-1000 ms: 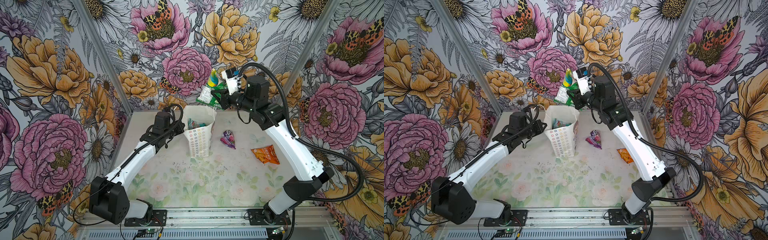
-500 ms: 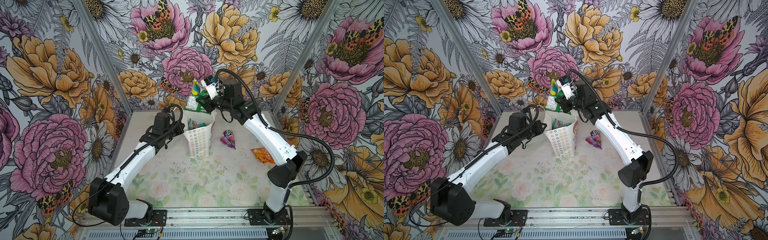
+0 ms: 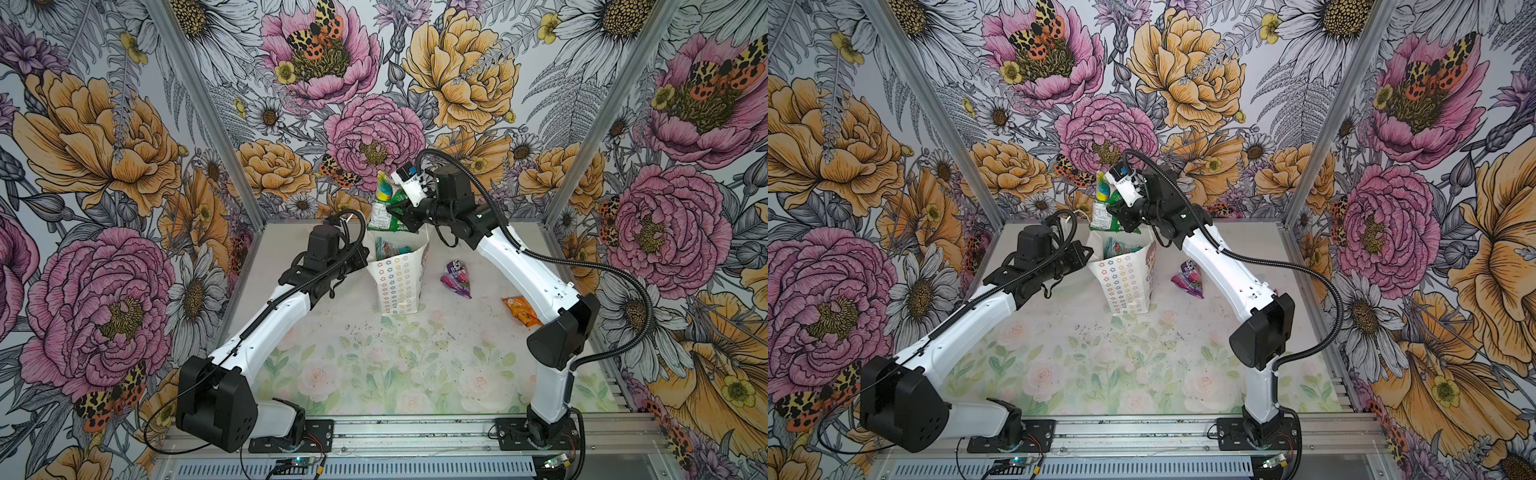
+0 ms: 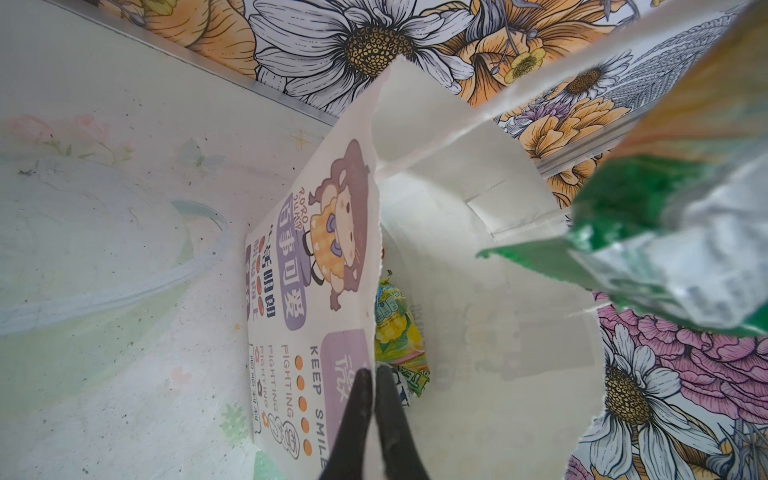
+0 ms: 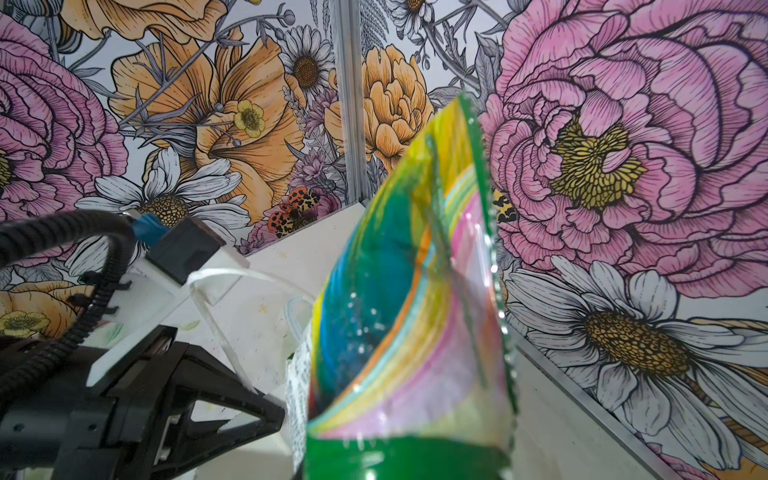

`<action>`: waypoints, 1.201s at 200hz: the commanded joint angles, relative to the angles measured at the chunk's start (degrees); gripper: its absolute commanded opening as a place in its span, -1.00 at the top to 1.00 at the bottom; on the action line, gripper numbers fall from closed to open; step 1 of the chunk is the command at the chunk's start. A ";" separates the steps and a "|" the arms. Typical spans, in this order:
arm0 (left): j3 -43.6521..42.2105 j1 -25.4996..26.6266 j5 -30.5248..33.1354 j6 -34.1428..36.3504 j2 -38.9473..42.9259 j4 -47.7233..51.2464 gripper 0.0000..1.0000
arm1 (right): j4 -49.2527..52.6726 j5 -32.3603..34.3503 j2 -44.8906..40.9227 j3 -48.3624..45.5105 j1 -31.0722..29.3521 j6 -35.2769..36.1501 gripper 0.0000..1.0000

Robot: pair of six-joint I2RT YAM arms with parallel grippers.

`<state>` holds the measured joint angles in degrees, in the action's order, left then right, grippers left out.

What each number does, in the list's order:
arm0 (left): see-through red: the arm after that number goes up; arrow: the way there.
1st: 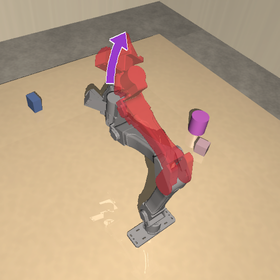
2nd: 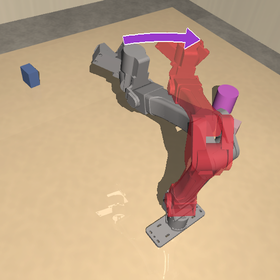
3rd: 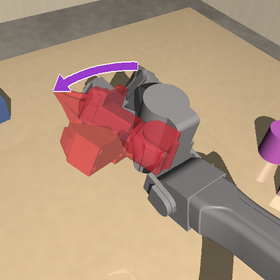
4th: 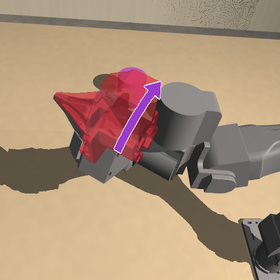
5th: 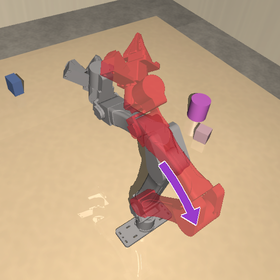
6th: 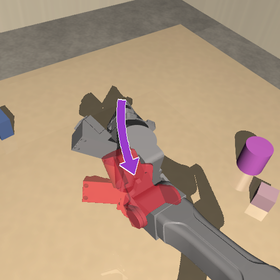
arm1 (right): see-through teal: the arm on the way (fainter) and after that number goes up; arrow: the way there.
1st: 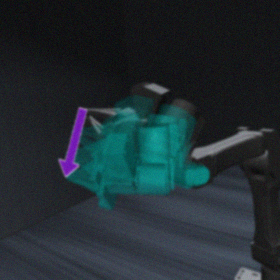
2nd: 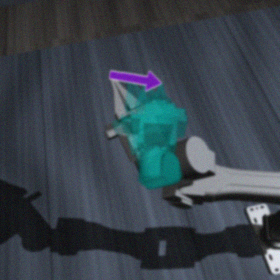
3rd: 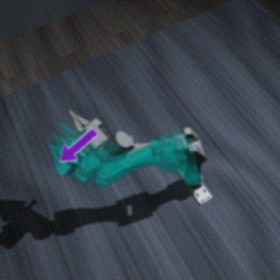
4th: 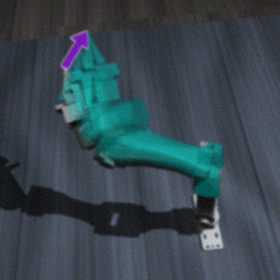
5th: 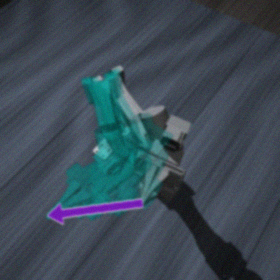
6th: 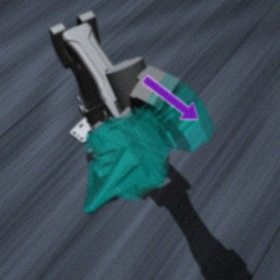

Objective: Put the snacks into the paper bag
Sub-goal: 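Carry the green apple-tea bag over the paper bag opening with the right gripper, then lower the green apple-tea bag into the paper bag with the right gripper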

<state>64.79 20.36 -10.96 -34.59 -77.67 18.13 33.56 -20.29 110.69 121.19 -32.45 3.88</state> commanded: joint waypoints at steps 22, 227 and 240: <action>-0.82 -0.76 1.27 0.15 1.99 -1.56 1.00 | -2.89 -2.53 1.52 -0.23 0.37 1.13 1.00; -0.46 -1.06 1.14 -0.31 1.20 -1.80 1.00 | -0.87 -4.41 -5.93 -11.14 1.15 -2.12 1.00; -0.43 -0.98 1.15 -0.33 1.20 -1.85 1.00 | 0.04 -4.62 -6.02 -11.15 1.16 -2.19 1.00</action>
<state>64.38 19.84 -10.98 -34.59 -77.65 17.74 33.95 -23.05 107.90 110.06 -31.42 2.63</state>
